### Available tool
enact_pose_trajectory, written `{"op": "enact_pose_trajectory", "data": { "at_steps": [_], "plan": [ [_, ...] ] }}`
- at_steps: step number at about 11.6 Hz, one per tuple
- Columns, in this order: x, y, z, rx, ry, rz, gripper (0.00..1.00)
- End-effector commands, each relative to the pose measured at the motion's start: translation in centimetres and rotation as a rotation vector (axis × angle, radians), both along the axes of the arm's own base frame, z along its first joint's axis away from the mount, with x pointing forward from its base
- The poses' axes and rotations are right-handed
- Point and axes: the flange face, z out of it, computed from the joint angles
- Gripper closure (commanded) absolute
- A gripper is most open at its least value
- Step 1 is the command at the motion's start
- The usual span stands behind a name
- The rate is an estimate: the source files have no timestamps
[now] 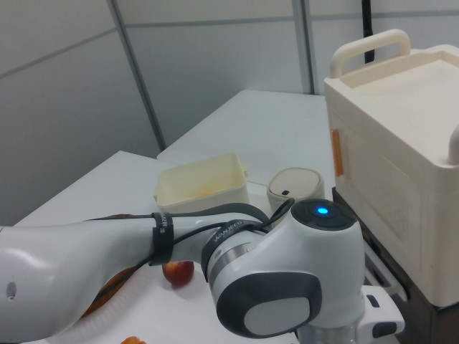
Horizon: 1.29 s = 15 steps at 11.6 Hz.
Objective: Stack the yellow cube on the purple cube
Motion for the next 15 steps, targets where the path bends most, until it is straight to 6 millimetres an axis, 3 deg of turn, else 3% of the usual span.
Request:
{"op": "enact_pose_trajectory", "data": {
  "at_steps": [1, 2, 4, 6, 8, 11, 13, 15],
  "plan": [
    [0.3, 0.0, 0.6, -0.009, -0.015, 0.012, 0.24],
    [0.3, 0.0, 0.6, -0.012, -0.013, 0.013, 0.10],
    [0.2, 0.0, 0.8, -0.018, -0.006, 0.017, 0.00],
    [0.8, 0.2, 2.3, -0.031, -0.027, 0.022, 0.00],
    [2.1, 1.9, 4.6, -0.030, -0.029, 0.028, 0.00],
    [4.2, 7.1, 8.0, -0.013, -0.014, 0.068, 0.00],
    [6.3, 10.7, 11.6, -0.032, -0.050, 0.020, 0.00],
    [7.8, 15.8, 13.2, -0.030, -0.035, 0.050, 0.00]
  ]
}}
